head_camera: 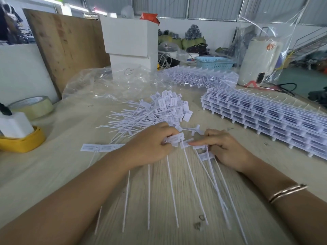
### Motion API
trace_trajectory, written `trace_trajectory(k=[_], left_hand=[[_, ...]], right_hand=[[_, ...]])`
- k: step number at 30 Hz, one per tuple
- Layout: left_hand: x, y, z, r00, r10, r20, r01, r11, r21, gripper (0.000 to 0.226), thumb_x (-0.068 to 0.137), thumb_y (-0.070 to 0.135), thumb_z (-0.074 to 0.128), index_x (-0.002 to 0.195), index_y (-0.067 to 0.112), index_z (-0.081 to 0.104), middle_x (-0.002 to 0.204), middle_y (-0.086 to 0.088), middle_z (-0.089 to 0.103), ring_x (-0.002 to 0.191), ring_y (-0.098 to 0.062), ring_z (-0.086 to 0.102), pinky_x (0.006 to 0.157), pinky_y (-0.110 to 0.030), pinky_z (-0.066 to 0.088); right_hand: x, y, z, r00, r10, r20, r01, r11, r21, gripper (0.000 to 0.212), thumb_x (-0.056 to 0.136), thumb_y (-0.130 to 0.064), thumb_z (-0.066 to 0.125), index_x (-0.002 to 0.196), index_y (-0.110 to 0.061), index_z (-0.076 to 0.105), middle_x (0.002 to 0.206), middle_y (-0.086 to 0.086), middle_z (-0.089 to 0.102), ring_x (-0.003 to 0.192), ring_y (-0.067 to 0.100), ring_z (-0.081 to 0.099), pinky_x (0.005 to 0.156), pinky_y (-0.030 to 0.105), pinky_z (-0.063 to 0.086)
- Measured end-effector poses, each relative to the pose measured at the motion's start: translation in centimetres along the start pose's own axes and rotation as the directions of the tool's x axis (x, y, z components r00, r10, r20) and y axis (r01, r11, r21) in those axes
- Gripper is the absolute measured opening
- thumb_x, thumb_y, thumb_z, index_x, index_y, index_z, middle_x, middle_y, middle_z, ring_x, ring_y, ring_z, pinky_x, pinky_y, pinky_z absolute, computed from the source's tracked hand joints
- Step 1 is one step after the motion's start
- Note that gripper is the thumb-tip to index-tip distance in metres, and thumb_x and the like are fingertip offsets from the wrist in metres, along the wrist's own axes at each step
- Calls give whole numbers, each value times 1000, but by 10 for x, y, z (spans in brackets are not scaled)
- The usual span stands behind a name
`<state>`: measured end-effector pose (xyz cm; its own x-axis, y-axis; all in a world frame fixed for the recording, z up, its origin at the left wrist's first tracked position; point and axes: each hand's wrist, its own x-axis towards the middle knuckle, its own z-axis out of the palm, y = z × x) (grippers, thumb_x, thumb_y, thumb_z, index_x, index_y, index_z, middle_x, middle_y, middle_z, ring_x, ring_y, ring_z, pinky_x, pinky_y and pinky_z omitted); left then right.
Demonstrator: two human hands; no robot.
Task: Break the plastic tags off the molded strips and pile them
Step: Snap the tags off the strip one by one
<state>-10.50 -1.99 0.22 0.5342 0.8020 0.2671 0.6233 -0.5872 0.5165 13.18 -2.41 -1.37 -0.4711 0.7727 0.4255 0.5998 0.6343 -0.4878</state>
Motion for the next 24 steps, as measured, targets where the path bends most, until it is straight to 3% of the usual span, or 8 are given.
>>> trace_trajectory(k=[3,5,9,14,18,20,22,24], left_hand=[[1,4,6,999,-13,-40,10,998,-67,41,86,13,54,124,25,52,97,13,46,73,2,48,65,-15,37],[0,8,12,998,-19,-55,13,994,-111,49,86,13,54,132,28,44,98,14,44,64,1,46,59,-14,37],[0,13,18,995,12,-99,-23,993,-115,54,86,8,52,135,25,39,109,8,42,73,3,45,62,-8,34],[-1,11,15,996,16,-90,-32,984,-175,46,89,6,51,130,24,43,108,9,44,65,-2,45,61,-12,33],[0,15,12,993,115,-37,-120,979,-165,37,94,14,52,130,22,45,115,8,46,95,9,46,81,-10,38],[0,15,10,993,107,-47,-114,978,-173,29,95,21,51,124,26,49,111,12,50,98,6,50,84,-15,41],[1,11,7,998,44,-42,-48,992,-114,8,95,33,49,101,34,54,91,19,53,81,4,52,72,-22,42],[2,3,4,1000,6,-18,-6,999,-31,28,92,46,45,75,26,53,64,13,48,58,-2,45,60,-29,37]], right_hand=[[1,-5,-2,993,-28,-114,10,987,-161,48,72,-3,38,102,-15,73,72,-5,52,71,16,50,70,41,43],[1,-12,-3,983,-92,-156,51,968,-247,46,73,-13,39,104,-15,72,82,-1,56,77,19,53,71,46,45],[1,-28,5,971,-232,-58,194,906,-375,43,77,-27,51,119,-24,62,97,-5,61,85,17,59,71,39,43],[5,-22,8,921,-379,-92,250,755,-606,29,77,-28,72,106,-26,72,80,-2,63,67,17,62,67,32,34],[7,-24,12,905,-392,-164,231,779,-583,26,77,-25,75,103,-23,74,72,2,59,60,19,59,59,33,44],[8,-25,9,893,-386,-232,214,817,-536,21,84,-27,62,101,-23,74,67,2,57,57,20,57,55,34,45],[7,-24,7,890,-371,-266,201,841,-502,24,86,-28,56,103,-24,73,66,2,56,56,20,56,54,35,44],[6,-24,8,888,-381,-256,213,836,-505,24,86,-29,57,102,-23,74,67,1,57,56,19,57,55,35,45]])
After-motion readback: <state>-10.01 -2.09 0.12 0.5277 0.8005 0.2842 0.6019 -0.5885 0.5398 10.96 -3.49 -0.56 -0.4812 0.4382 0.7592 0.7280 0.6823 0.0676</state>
